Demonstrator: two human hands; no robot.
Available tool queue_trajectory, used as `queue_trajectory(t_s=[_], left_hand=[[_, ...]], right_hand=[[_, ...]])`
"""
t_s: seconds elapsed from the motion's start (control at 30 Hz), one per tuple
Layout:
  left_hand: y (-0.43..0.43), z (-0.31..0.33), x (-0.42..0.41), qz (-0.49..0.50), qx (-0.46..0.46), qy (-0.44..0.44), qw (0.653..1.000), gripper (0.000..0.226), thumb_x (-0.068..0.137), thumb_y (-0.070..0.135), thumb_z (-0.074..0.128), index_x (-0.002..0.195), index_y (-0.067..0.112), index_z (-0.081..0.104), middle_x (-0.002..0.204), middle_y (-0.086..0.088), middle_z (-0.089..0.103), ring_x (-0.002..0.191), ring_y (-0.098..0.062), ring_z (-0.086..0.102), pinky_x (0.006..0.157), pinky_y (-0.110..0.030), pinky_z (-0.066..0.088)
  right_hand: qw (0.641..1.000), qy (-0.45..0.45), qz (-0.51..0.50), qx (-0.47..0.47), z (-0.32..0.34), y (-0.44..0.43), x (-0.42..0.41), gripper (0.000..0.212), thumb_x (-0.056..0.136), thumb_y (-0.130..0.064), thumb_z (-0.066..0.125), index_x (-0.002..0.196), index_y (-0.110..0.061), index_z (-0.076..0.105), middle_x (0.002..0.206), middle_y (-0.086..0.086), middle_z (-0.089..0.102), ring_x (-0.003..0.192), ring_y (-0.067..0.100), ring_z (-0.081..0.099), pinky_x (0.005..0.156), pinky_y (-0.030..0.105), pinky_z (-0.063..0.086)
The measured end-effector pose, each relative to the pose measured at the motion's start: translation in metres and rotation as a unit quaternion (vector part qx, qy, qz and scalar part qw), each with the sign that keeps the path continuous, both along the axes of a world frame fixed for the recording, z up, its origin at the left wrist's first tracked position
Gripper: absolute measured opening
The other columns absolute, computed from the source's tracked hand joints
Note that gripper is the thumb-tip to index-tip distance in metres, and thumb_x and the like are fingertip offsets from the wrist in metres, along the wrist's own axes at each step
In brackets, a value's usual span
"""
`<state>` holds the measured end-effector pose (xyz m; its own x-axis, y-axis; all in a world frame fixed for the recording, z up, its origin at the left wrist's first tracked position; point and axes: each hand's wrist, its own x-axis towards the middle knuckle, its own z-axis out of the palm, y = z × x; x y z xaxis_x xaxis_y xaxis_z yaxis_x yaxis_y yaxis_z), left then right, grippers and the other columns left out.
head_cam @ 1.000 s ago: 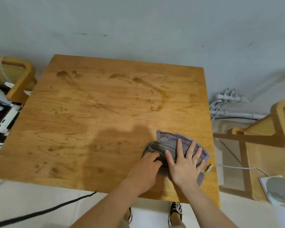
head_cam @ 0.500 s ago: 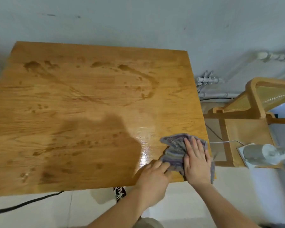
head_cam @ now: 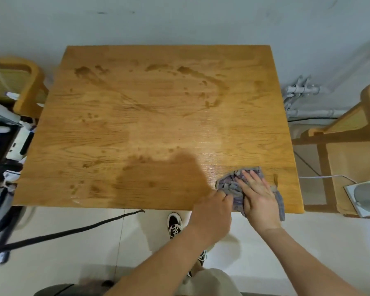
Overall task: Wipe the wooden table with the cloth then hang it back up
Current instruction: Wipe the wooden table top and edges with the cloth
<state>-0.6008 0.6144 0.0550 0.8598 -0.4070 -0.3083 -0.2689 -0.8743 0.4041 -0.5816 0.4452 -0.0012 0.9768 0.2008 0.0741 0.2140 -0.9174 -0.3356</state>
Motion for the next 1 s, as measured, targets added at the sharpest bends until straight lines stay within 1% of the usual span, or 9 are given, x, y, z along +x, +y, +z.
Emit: queue_trajectory(t_s=[0.1,0.17,0.27,0.33,0.4,0.63,0.8,0.93,1.0], left_hand=[[0.000,-0.006,-0.012,0.012,-0.001,-0.036,0.999,0.028,0.073,0.019,0.060,0.101,0.016,0.059,0.093,-0.002,0.058,0.087,-0.021,0.055,0.066,-0.032,0.049],[0.019,-0.013,-0.017,0.035,0.007,-0.061,0.998,0.024,0.070,0.022,0.063,0.094,0.019,0.060,0.087,0.002,0.059,0.082,-0.018,0.056,0.062,-0.029,0.049],[0.057,-0.013,-0.020,0.089,0.012,-0.077,0.993,0.012,0.078,0.025,0.052,0.084,0.020,0.061,0.082,0.004,0.059,0.079,-0.016,0.058,0.057,-0.026,0.047],[0.081,-0.012,-0.022,0.127,0.035,-0.080,0.988,0.024,0.081,0.030,0.038,0.077,0.021,0.060,0.077,0.005,0.059,0.074,-0.015,0.057,0.052,-0.024,0.044],[0.106,-0.010,-0.027,0.169,0.044,-0.076,0.982,0.029,0.082,0.033,0.034,0.076,0.020,0.059,0.077,0.004,0.059,0.074,-0.016,0.057,0.050,-0.025,0.044],[0.204,-0.012,-0.041,0.230,0.052,-0.070,0.969,0.028,0.079,0.033,0.038,0.075,0.017,0.060,0.075,0.001,0.060,0.072,-0.019,0.059,0.053,-0.028,0.047],[0.281,-0.013,-0.050,0.279,0.041,-0.049,0.958,0.011,0.068,0.026,0.059,0.073,0.016,0.060,0.073,0.002,0.059,0.072,-0.020,0.060,0.053,-0.026,0.046],[0.336,-0.010,-0.050,0.310,0.048,0.015,0.949,0.019,0.081,0.025,0.046,0.093,0.015,0.058,0.098,0.002,0.058,0.098,-0.019,0.052,0.074,-0.028,0.042],[0.363,-0.014,-0.053,0.360,0.039,0.011,0.932,0.016,0.083,0.024,0.045,0.094,0.017,0.055,0.101,0.003,0.058,0.097,-0.018,0.051,0.073,-0.028,0.040]], right_hand=[[0.990,0.014,-0.135,0.030,0.001,0.036,-0.006,0.053,0.082,-0.019,0.031,0.119,-0.010,0.067,0.136,0.011,0.057,0.133,0.028,0.044,0.114,0.041,0.019],[0.988,0.034,-0.148,0.027,0.001,0.065,-0.013,0.055,0.082,-0.022,0.029,0.123,-0.011,0.065,0.139,0.011,0.054,0.135,0.030,0.043,0.114,0.041,0.017],[0.998,0.045,-0.046,-0.023,-0.001,0.104,-0.023,0.054,0.083,-0.023,0.031,0.124,-0.012,0.064,0.141,0.009,0.053,0.135,0.030,0.043,0.112,0.045,0.019],[0.998,0.053,0.006,-0.038,-0.001,0.132,-0.028,0.052,0.086,-0.025,0.032,0.126,-0.014,0.063,0.142,0.009,0.051,0.135,0.029,0.043,0.111,0.046,0.021],[0.997,0.060,0.042,-0.037,-0.003,0.161,-0.032,0.050,0.088,-0.025,0.033,0.129,-0.015,0.061,0.144,0.008,0.048,0.136,0.028,0.040,0.111,0.047,0.021],[0.991,0.066,0.106,-0.036,-0.005,0.261,-0.038,0.049,0.091,-0.028,0.036,0.133,-0.015,0.057,0.147,0.007,0.044,0.141,0.024,0.031,0.114,0.043,0.014],[0.983,0.055,0.170,-0.035,-0.009,0.336,-0.043,0.046,0.092,-0.027,0.040,0.134,-0.014,0.055,0.148,0.007,0.042,0.140,0.025,0.033,0.116,0.041,0.014],[0.976,0.050,0.208,-0.044,-0.011,0.390,-0.042,0.044,0.092,-0.027,0.042,0.131,-0.014,0.059,0.147,0.007,0.044,0.140,0.024,0.034,0.116,0.041,0.015],[0.969,0.050,0.238,-0.052,-0.010,0.419,-0.042,0.044,0.092,-0.029,0.041,0.129,-0.014,0.061,0.146,0.007,0.046,0.139,0.023,0.035,0.115,0.042,0.016]])
